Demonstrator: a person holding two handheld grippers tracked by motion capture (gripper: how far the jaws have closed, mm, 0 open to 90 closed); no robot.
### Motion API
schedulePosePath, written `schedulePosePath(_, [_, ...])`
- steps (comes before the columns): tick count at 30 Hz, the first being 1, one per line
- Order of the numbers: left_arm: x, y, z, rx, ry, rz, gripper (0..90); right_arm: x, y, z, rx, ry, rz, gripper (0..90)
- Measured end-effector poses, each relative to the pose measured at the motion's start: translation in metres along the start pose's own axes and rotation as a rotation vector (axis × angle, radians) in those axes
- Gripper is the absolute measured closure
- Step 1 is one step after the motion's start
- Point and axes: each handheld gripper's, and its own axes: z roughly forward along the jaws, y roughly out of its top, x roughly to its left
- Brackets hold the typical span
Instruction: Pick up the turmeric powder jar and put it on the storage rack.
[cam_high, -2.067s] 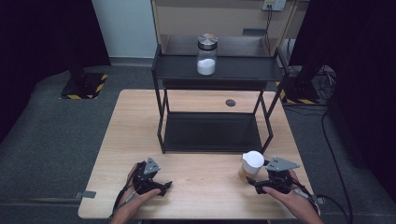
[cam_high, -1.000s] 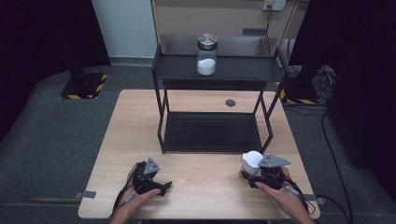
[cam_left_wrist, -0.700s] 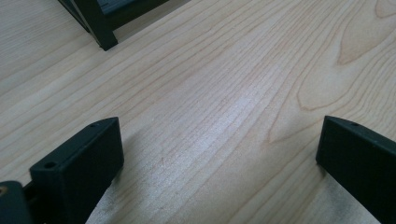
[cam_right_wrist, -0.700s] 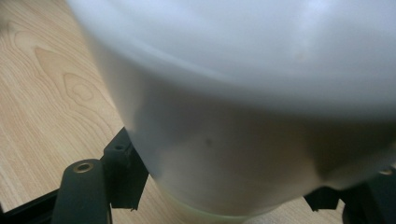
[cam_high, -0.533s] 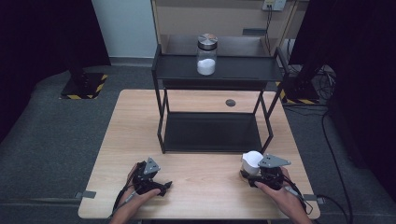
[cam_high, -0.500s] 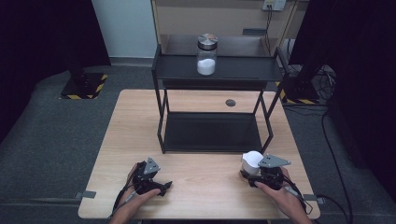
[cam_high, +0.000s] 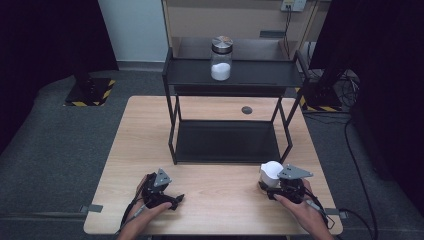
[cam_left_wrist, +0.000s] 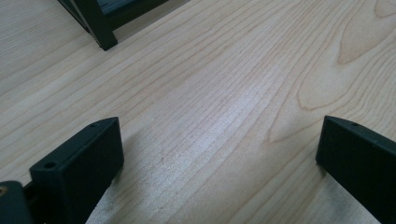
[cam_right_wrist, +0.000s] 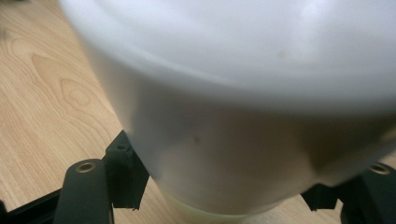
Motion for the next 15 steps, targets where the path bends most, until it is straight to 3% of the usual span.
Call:
schedulePosePath(11, [0.0, 0.0, 0.0, 0.0, 0.0, 0.0, 0.0, -0.01, 0.006, -0.011, -0.005, 0.013, 0.004, 31.9])
schedulePosePath(15, [0.0, 0.0, 0.0, 0.0, 0.0, 0.001, 0.0, -0.019, 0.015, -0.014, 0.004, 0.046, -0.02, 31.9])
